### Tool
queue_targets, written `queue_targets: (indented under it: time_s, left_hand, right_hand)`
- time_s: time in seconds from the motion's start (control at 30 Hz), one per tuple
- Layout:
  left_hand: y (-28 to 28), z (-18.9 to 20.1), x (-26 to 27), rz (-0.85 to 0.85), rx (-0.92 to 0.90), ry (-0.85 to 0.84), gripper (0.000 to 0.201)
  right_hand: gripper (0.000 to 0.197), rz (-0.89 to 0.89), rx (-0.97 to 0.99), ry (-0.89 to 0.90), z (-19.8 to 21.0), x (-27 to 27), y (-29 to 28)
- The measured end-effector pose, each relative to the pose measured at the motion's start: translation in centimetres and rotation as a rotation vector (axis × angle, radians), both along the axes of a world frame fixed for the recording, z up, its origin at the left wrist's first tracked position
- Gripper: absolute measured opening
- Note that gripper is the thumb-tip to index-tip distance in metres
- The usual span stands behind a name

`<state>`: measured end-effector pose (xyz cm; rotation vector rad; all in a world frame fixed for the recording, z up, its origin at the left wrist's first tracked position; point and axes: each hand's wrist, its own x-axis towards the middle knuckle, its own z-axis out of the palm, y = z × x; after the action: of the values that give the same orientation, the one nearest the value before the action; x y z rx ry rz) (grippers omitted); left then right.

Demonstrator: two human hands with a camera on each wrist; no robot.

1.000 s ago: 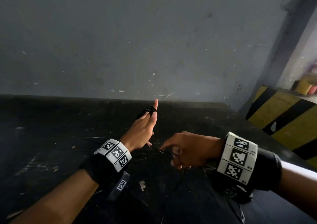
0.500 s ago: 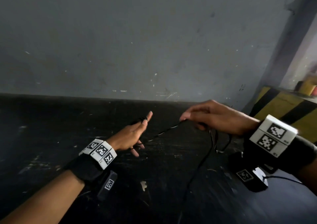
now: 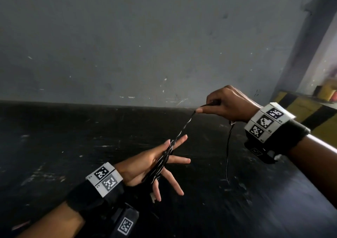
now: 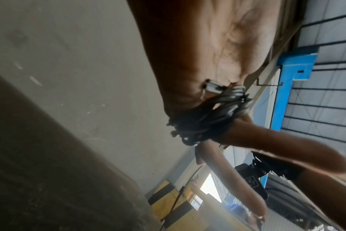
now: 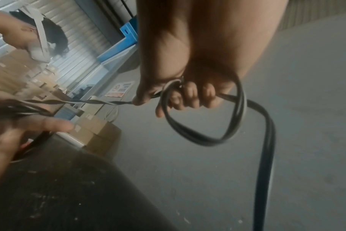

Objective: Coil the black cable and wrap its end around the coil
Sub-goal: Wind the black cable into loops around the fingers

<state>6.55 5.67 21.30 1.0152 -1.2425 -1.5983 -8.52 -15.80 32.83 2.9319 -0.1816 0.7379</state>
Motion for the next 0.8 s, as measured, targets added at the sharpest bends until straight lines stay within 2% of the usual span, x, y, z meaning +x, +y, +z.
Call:
queue_targets:
  time_s: [0.2,0.27,0.33,0.4,0.47,0.63,0.7,0.8]
  left_hand:
    - [0.2,0.8,-0.5,-0.047,-0.074,0.047,0.047]
    - [0.0,1.8,-0.5,-0.066,-0.119,0.093,0.048]
    - [-0.5,3.2,-0.5,-0.048,-0.174,0.176,0.049]
    - [-1.2,4.9,-0.3,0.031,-0.246,0.285,0.050]
    - [-2.3,6.4,0.1,0.157,-0.296,0.369,0.049]
    - [-4.3,8.1,1.5,0.377,-0.349,0.623,0.049]
    - [-4.6,8.2,2.2,0.435,-0.386,0.705,0.049]
    - [-4.9,8.8,3.5,0.527,-0.458,0.740,0.049]
  right_hand:
    - [0.074,-0.091,0.024,0.044,-2.7,0.4,-1.1]
    - [0.077,-0.117,0.071,0.028,-4.4,0.8,-1.1]
    - [0.071,-0.117,0.161,0.006,-6.4,1.2,-0.5]
    - [0.060,-0.056,0.302,-0.032,-8.2,1.8,1.0]
    - [0.051,0.049,0.532,-0.095,-9.4,2.6,3.0]
    - [0.071,0.140,1.311,-0.197,-10.4,4.3,6.6]
    - [0.075,0.214,1.414,-0.257,-11.0,4.3,7.0]
    - [0.076,0.194,1.348,-0.214,-12.0,3.9,7.5]
